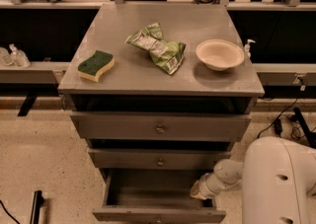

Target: Open bottom drawer

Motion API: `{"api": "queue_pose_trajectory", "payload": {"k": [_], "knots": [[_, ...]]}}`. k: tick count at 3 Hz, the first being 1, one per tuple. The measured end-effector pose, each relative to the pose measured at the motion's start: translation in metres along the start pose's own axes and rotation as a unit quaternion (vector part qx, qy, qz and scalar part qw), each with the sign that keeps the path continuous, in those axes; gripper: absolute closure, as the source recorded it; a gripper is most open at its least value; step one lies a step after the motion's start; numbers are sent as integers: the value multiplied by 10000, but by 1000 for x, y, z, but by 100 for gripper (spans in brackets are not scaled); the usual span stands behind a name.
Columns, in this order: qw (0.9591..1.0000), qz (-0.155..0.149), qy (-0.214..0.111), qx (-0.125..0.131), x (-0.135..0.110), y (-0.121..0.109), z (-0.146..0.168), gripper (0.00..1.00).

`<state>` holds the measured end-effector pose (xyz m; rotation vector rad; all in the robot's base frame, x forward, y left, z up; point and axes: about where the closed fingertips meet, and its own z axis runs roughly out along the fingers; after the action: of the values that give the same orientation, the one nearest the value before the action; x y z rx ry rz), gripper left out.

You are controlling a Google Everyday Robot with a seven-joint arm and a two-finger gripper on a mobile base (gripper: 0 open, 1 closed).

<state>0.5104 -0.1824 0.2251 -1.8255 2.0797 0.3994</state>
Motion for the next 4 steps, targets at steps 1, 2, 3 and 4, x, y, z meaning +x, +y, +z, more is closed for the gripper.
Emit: {"api": "queue_pose_trajectory", "payload": {"k": [1, 2, 3, 4], "knots": [[9998, 11, -131, -174, -11, 4, 26, 100], [9994, 92, -194, -258, -13, 8, 47, 100], [9992, 179, -210, -305, -10, 11, 65, 100], [9986, 289, -226, -373, -3, 13, 84, 100]]}}
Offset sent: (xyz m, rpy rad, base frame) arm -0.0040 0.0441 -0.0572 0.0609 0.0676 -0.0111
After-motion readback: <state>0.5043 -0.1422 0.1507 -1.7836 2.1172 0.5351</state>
